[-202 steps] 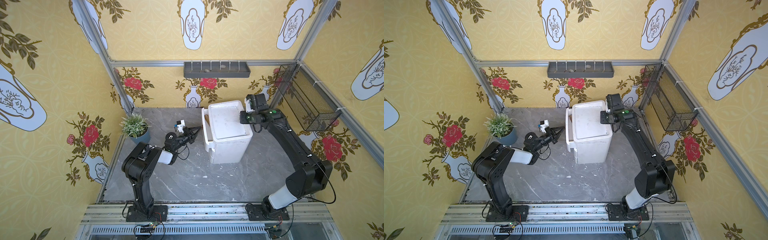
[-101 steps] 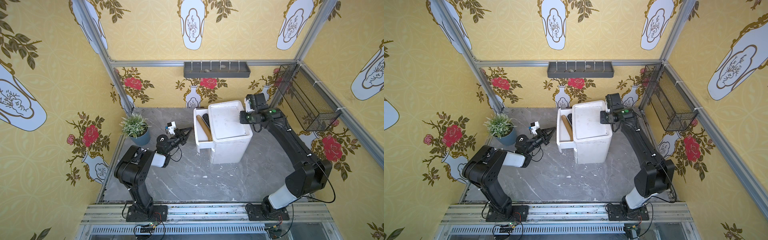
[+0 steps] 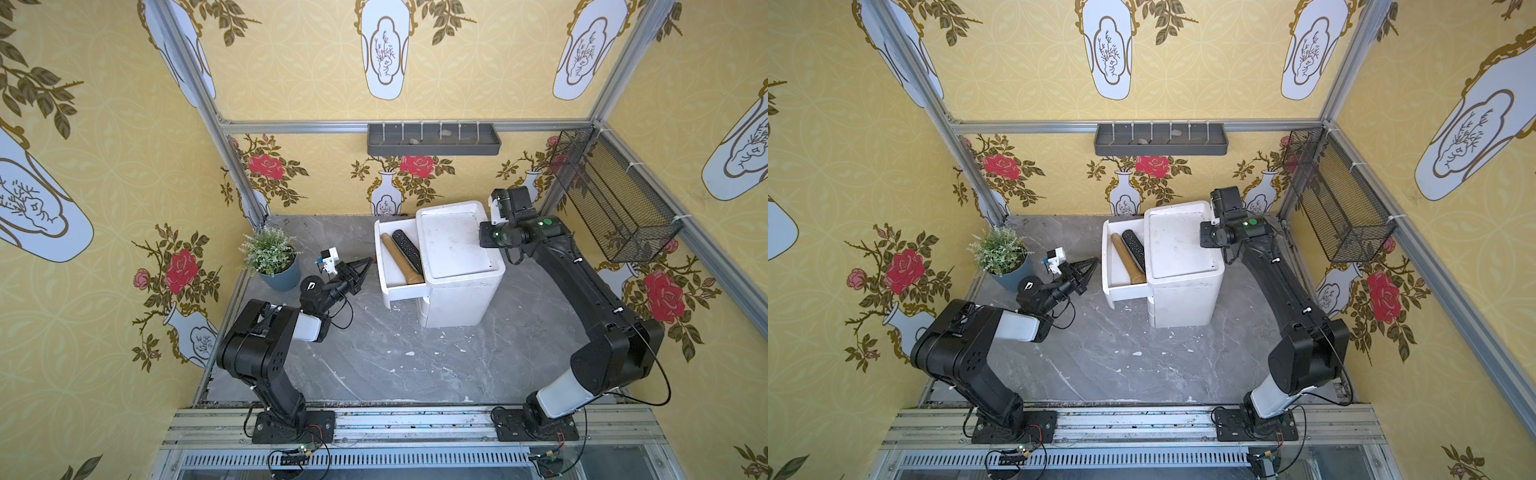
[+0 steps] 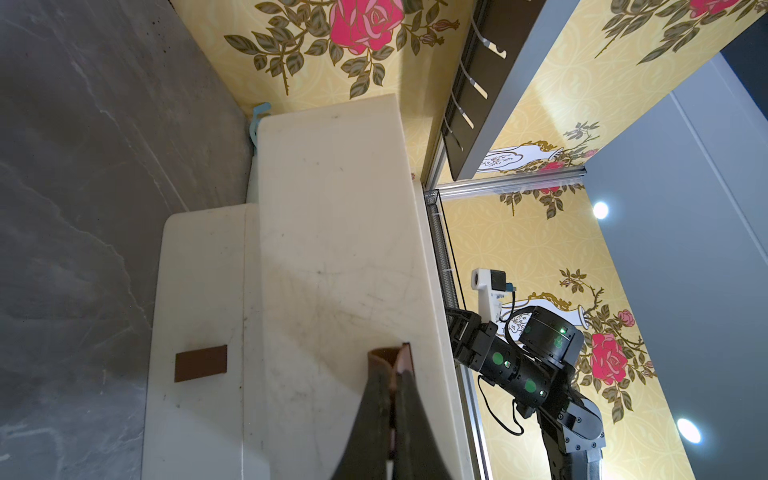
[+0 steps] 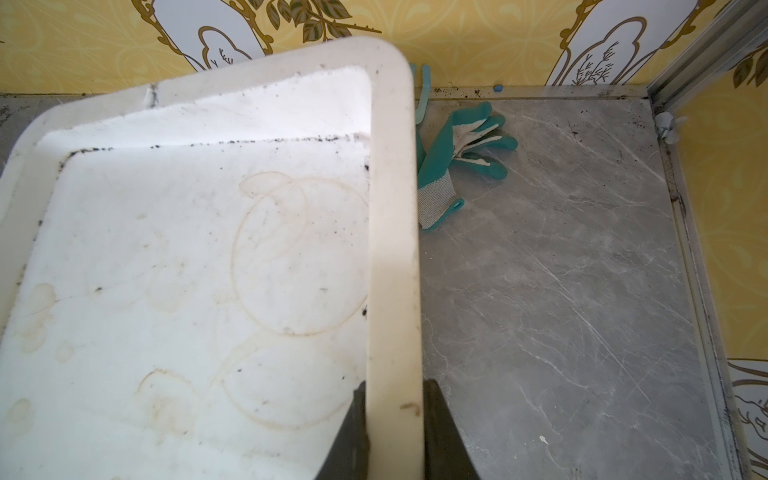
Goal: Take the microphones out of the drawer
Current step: Open the drawer in the storage box.
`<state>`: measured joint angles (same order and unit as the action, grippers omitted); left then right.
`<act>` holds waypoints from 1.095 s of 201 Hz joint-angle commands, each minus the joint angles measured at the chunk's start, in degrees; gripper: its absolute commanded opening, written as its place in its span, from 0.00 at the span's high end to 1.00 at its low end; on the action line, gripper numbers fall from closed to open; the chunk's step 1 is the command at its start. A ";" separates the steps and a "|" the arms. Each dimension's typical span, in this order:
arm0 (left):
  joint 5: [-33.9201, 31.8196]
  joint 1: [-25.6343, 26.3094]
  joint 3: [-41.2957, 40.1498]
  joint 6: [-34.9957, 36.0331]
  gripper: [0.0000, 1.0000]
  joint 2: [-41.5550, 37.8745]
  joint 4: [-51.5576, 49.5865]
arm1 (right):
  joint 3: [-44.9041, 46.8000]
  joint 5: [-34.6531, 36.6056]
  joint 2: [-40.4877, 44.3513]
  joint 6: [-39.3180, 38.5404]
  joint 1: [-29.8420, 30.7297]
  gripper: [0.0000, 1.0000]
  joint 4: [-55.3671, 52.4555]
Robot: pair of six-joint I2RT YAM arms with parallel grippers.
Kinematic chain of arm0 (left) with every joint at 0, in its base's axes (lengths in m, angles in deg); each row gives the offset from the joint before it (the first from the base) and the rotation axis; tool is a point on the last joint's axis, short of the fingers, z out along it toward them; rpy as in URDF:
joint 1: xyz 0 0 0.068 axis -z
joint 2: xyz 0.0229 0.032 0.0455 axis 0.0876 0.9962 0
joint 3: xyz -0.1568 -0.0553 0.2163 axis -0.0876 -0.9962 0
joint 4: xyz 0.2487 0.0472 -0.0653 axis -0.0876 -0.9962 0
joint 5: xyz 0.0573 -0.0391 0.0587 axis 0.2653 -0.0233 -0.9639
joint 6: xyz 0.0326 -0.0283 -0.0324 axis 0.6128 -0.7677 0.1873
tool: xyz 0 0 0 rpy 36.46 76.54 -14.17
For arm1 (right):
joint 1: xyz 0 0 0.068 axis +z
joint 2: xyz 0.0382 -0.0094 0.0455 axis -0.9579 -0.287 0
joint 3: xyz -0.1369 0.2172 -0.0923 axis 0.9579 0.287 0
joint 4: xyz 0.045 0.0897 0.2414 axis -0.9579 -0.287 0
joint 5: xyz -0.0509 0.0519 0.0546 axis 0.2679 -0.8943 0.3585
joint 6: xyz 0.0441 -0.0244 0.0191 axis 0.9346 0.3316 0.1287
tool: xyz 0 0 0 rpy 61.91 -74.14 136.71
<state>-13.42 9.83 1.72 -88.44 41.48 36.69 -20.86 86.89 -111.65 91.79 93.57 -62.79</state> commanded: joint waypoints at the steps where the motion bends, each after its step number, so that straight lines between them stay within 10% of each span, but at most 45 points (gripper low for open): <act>1: -1.10 -0.78 -0.37 0.69 1.00 0.09 -1.04 | -0.92 0.37 0.21 3.37 -0.04 1.00 5.90; 83: -1.26 -1.41 -0.72 0.59 1.00 0.28 -1.06 | -2.68 -0.80 -1.19 2.52 -0.08 1.00 4.28; 150: 0.32 -1.40 0.01 0.42 0.42 -0.14 -1.21 | -3.62 -2.26 -2.03 2.68 0.40 0.75 4.53; 220: 0.38 -1.41 1.46 4.18 0.37 -8.44 -17.05 | -2.40 -2.94 -1.37 2.61 0.59 0.82 6.55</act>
<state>-13.55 8.47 2.22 -88.18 37.00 29.00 -23.77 86.54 -113.53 92.91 93.90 -62.24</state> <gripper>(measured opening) 0.623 0.207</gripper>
